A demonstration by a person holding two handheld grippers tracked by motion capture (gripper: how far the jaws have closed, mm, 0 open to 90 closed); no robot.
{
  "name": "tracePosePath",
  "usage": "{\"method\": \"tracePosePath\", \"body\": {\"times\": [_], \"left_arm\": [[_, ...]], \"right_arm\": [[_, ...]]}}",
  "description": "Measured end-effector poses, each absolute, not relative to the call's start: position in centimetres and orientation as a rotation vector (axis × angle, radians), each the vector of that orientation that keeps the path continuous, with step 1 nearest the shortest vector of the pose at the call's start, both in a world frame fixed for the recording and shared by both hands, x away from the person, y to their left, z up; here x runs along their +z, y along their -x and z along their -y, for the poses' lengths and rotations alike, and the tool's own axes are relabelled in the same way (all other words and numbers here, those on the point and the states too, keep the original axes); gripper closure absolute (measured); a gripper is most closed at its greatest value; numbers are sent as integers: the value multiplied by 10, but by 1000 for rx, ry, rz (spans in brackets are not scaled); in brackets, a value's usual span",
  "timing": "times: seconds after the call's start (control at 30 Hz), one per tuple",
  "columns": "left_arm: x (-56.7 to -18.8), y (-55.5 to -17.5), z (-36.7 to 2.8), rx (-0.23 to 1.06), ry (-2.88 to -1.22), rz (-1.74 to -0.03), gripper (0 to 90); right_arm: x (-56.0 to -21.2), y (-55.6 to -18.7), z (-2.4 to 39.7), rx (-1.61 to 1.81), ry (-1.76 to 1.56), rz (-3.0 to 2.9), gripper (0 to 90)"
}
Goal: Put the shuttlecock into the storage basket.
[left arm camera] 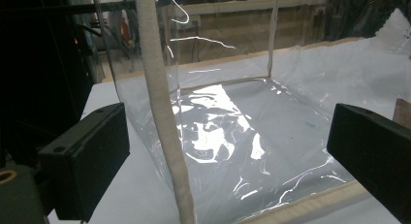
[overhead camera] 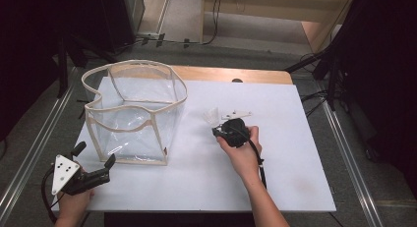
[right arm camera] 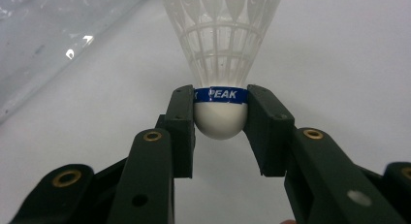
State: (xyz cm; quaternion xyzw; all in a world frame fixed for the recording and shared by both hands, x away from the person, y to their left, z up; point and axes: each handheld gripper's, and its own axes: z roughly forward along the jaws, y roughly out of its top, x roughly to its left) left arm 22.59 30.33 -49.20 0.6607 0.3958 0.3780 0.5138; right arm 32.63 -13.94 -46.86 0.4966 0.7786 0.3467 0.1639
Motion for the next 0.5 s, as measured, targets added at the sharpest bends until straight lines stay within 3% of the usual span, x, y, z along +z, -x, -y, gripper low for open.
{"method": "tracePosePath", "body": {"times": [0.5], "left_arm": [[-492, -226, -303, 909, -1593, -947, 23]], "right_arm": [[-444, -321, 148, 1123, -1369, -2108, 626]]}}
